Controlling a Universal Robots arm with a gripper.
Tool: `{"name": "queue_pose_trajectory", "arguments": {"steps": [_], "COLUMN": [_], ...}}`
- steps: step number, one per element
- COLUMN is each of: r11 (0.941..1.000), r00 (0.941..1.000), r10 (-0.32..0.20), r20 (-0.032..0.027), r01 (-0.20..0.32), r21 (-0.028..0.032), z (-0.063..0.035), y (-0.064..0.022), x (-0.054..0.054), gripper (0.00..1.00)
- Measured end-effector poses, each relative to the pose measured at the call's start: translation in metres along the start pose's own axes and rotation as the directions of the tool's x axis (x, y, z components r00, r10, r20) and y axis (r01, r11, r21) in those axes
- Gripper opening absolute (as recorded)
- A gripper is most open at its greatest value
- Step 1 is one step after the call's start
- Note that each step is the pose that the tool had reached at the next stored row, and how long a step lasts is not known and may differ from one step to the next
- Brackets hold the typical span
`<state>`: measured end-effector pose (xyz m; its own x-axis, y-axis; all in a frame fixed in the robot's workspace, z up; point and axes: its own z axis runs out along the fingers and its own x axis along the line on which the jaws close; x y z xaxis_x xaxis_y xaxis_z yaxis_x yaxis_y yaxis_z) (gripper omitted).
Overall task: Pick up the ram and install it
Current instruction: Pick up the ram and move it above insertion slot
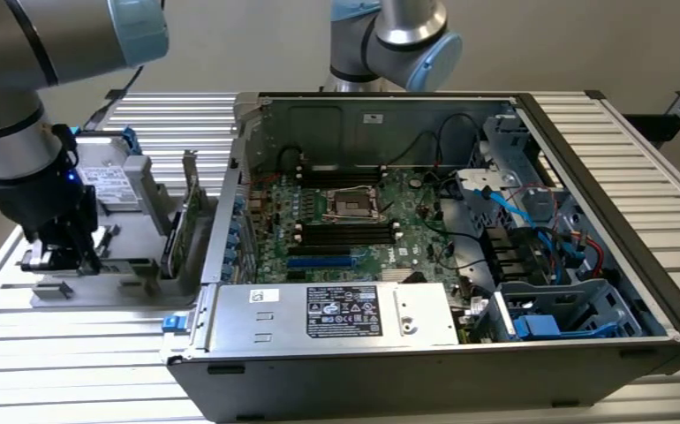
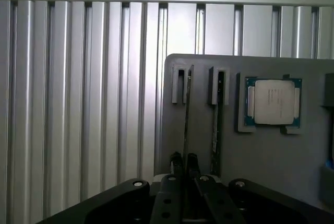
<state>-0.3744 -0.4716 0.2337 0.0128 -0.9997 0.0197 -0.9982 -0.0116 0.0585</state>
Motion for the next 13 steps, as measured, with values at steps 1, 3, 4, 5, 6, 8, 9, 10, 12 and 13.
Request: {"name": "queue_pose_trajectory", "arguments": {"steps": [1, 3, 4, 5, 6, 8, 9, 10, 12, 13], "r11": [1.0000, 1.0000, 1.0000, 1.0000, 1.0000, 1.0000, 1.0000, 1.0000, 1.0000, 1.0000], "r00": [1.0000, 1.0000, 1.0000, 1.0000, 1.0000, 1.0000, 1.0000, 1.0000, 1.0000, 1.0000], "r10": [0.000, 0.000, 0.000, 0.000, 0.000, 0.000, 0.000, 0.000, 0.000, 0.000], "r20": [0.0001, 0.0000, 0.0000, 0.0001, 0.0000, 0.0002, 0.0001, 0.0004, 0.0009, 0.0012], "r01": [0.000, 0.000, 0.000, 0.000, 0.000, 0.000, 0.000, 0.000, 0.000, 0.000], "r21": [0.0001, 0.0000, 0.0001, 0.0001, 0.0000, 0.0002, 0.0000, 0.0002, 0.0001, 0.0001], "z": [-0.0040, -0.0130, -0.0175, -0.0221, -0.0266, -0.0349, -0.0389, -0.0424, -0.0501, -0.0536], "y": [0.0002, 0.0007, 0.0010, 0.0013, 0.0015, 0.0004, -0.0015, -0.0039, -0.0098, -0.0129], "x": [0.000, 0.000, 0.000, 0.000, 0.000, 0.000, 0.000, 0.000, 0.000, 0.000], "gripper": [0.14, 0.14, 0.14, 0.14, 0.14, 0.14, 0.14, 0.14, 0.14, 0.14]}}
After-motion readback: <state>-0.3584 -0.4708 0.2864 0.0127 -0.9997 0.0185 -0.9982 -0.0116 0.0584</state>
